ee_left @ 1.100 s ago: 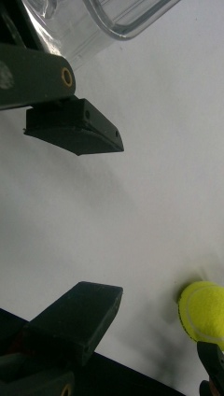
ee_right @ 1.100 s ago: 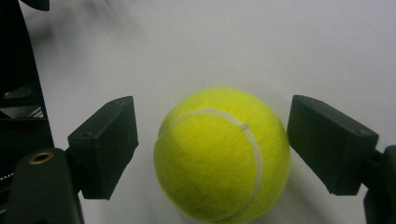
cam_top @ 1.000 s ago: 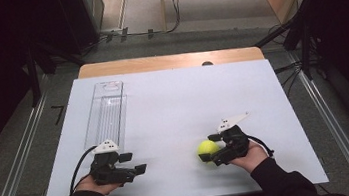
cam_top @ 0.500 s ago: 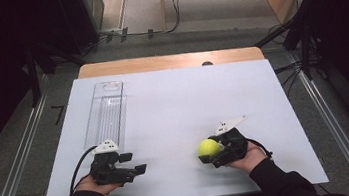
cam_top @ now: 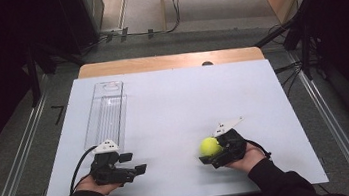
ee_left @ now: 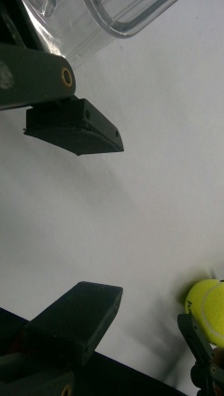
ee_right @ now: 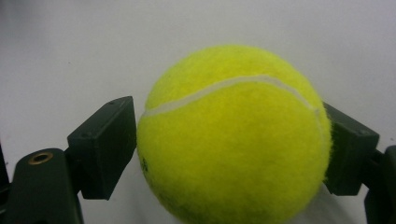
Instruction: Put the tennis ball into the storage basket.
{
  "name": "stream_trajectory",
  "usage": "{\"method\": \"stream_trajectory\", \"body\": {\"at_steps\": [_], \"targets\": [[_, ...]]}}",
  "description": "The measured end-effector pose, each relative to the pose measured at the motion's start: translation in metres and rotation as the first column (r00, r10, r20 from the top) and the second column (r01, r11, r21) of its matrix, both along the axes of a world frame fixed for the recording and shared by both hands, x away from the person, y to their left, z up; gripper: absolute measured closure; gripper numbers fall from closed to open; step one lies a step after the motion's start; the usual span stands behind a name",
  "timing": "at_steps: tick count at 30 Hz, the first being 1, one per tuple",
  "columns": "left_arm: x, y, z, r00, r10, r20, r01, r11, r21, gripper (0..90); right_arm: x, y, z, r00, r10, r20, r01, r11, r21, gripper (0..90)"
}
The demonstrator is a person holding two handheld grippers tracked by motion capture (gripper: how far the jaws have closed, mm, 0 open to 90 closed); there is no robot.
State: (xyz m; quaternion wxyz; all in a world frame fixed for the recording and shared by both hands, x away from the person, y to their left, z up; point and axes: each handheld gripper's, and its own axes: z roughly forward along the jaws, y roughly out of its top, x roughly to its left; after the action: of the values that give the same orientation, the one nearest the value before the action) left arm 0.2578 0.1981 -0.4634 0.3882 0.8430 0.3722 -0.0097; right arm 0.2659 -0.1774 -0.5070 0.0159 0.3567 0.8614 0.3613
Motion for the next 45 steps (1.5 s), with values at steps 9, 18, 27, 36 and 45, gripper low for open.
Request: {"method": "stream_trajectory", "body": {"at_steps": [9, 18, 27, 36, 45], "targets": [[0.0, 0.0, 0.0, 1.0, -0.002, -0.001, 0.002, 1.0, 0.001, 26.5, -0.003, 0.003, -0.004, 0.9993, 0.0, 0.038, 0.002, 0.999, -0.052, 16.4], [0.0, 0.0, 0.0, 1.0, -0.004, -0.001, 0.004, 1.0, 0.003, 26.5, -0.004, 0.003, -0.003, 0.9975, -0.001, 0.07, 0.006, 0.997, -0.078, 23.5], [0.0, 0.0, 0.0, 1.0, -0.006, -0.002, 0.006, 1.0, 0.002, 26.5, -0.002, 0.003, -0.002, 0.998, 0.013, 0.062, -0.007, 0.996, -0.084, 23.7], [0.0, 0.0, 0.0, 1.0, -0.004, -0.004, 0.004, 1.0, 0.002, 26.5, -0.003, 0.003, 0.007, 0.9981, 0.018, 0.058, -0.015, 0.998, -0.057, 23.8], [0.0, -0.001, -0.001, 1.0, -0.006, -0.006, 0.006, 1.0, 0.0, 26.5, -0.006, 0.003, 0.025, 0.9975, 0.032, 0.063, -0.031, 0.999, -0.008, 23.7]]}}
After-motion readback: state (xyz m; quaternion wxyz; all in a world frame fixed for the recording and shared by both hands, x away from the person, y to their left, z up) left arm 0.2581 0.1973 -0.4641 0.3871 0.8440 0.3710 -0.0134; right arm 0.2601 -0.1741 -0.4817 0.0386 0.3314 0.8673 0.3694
